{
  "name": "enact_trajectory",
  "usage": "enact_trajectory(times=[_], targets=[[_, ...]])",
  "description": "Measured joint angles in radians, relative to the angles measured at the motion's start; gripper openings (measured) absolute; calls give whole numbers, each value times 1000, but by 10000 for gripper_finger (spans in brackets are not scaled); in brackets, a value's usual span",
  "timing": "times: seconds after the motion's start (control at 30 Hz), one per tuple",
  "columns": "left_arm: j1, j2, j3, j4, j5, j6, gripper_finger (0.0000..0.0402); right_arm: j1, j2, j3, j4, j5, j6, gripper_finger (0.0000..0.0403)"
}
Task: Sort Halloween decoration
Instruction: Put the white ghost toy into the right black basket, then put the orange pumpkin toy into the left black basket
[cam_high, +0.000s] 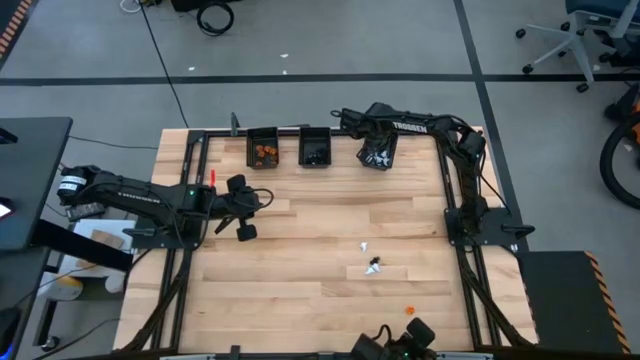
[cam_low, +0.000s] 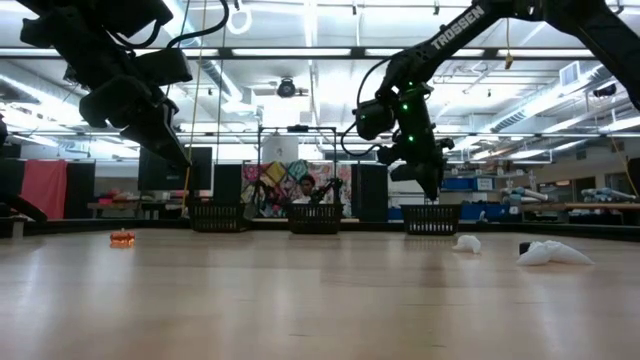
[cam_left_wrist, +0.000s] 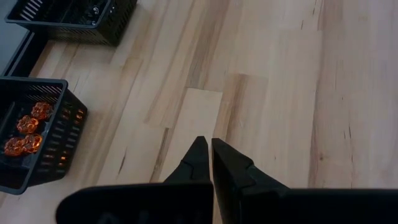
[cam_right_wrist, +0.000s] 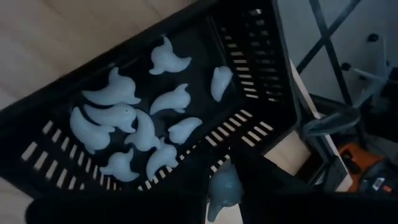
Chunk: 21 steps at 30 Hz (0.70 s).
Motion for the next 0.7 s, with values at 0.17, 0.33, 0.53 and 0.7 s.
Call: enact_trajectory(times=[0.17, 0.33, 0.53, 0.7], targets=[[0, 0, 0, 0, 0, 0, 0, 0, 0, 0, 0, -49, -37, 100], [0, 0, 0, 0, 0, 0, 0, 6, -4, 0, -22, -51, -71, 136], [0, 0, 0, -2, 0, 0, 0, 95, -97, 0, 66, 28, -108, 142], [0, 0, 0, -20, 31, -5, 0, 225, -189, 0, 231, -67, -184, 142]])
